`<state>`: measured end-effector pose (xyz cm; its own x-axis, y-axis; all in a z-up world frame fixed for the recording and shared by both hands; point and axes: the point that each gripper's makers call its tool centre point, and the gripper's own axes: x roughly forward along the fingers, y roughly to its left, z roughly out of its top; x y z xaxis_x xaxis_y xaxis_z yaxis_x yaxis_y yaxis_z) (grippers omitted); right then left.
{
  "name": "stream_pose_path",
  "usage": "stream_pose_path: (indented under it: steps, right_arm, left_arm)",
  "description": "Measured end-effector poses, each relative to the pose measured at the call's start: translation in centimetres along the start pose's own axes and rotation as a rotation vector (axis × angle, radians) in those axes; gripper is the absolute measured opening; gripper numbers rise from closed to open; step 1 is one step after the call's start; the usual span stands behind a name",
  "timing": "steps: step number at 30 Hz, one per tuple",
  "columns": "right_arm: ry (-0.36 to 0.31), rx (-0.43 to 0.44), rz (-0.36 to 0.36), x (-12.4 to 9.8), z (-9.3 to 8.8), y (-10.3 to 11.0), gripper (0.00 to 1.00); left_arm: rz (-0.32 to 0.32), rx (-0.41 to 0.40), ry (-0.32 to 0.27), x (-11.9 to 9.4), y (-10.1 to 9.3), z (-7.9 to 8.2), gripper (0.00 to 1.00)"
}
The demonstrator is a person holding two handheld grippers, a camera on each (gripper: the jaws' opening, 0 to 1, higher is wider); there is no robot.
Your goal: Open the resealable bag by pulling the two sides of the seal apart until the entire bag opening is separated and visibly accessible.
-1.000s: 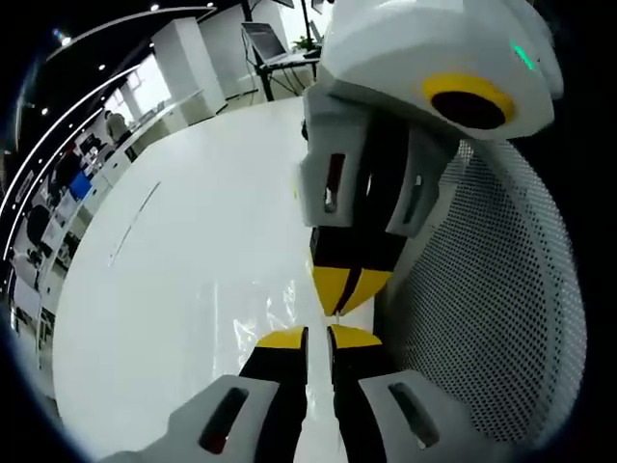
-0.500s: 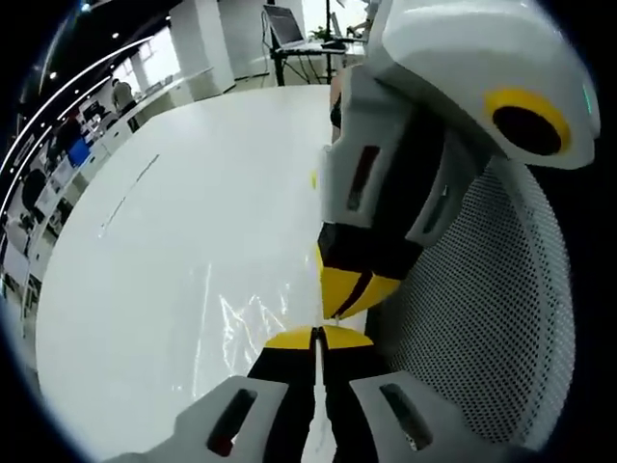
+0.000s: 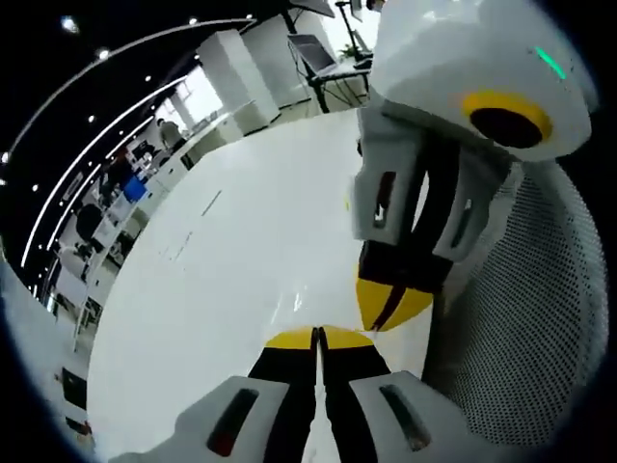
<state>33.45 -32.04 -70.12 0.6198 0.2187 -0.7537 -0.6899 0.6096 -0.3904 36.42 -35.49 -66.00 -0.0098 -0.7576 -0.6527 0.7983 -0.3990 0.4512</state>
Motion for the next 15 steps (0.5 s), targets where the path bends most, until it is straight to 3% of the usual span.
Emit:
stream_pose_path:
  steps: [1,6,15]
  right_arm:
    - [0.009,-0.018,0.001,0.08,-0.11,0.1,0.0]
    - [0.006,-0.024,-0.001,0.05,0.1,0.15,0.0]
    - [-0.022,0.036,-0.039,0.02,0.84,-0.65,0.04]
  left_arm:
    - [0.016,0.029,-0.003,-0.04,0.21,0.29,0.0]
    - [0.014,0.026,-0.017,0.07,0.2,0.96,0.0]
    - [-0.014,0.024,-0.015,0.26,-0.1,0.87,0.0]
